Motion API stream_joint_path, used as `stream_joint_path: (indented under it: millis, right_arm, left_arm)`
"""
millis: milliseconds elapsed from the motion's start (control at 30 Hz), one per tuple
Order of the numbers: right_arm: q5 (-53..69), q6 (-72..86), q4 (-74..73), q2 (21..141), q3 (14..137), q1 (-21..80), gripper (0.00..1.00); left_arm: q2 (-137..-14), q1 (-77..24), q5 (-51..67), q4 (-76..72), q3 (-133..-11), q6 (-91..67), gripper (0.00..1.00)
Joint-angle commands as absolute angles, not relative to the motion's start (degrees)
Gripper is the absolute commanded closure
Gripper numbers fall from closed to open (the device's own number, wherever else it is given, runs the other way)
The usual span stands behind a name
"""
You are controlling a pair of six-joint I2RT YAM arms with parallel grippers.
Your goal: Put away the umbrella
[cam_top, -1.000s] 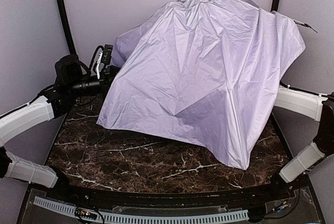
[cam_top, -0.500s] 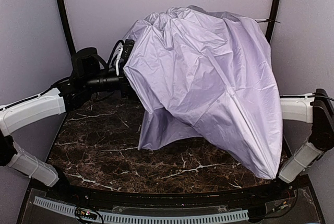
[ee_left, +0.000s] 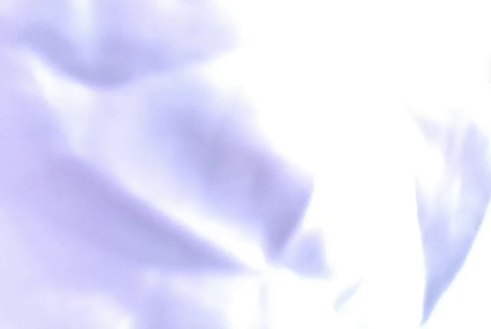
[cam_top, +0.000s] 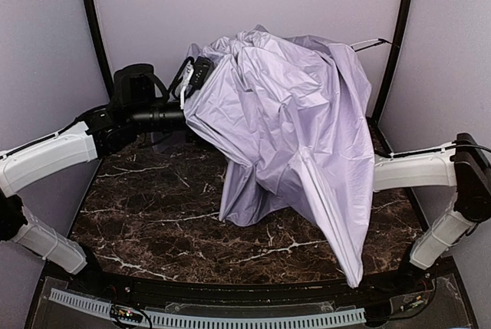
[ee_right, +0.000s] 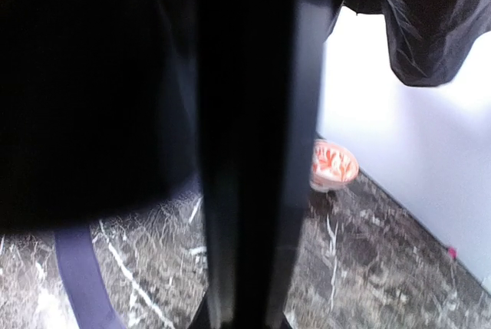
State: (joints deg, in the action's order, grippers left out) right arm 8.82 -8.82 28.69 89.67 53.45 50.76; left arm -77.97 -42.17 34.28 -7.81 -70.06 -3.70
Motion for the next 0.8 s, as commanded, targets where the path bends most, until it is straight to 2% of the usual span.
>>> stream_joint_path:
  millis: [0,133,333,533,700,767]
  right_arm:
    - [9.94,-10.01,29.59,85.85,48.79,49.20,1.00]
    - [12.74,-6.01,32.66,80.85,43.88,44.21,1.00]
    - [14.50,-2.17,39.43,76.81,38.18,39.69,1.00]
    - [14.84,-1.80,38.93,77.43,37.83,39.55,1.00]
    - [15.00,-2.52,39.40,76.89,36.37,39.55,1.00]
    - [15.72,-2.63,38.88,77.02,36.58,39.55,1.00]
  left_arm:
    - [-72.34,-42.18,28.33,-1.17,-71.12,-0.85,0.16]
    - [-68.98,-42.11,24.39,9.04,-70.04,2.68,0.14]
    - [-63.23,-42.10,23.80,19.96,-69.55,8.05,0.05]
    - [-60.49,-42.12,24.72,24.02,-74.06,12.13,0.04]
    - [-56.15,-42.05,7.59,19.54,-75.85,13.13,0.01]
    - [-57.58,-42.01,4.23,19.61,-78.28,12.45,0.01]
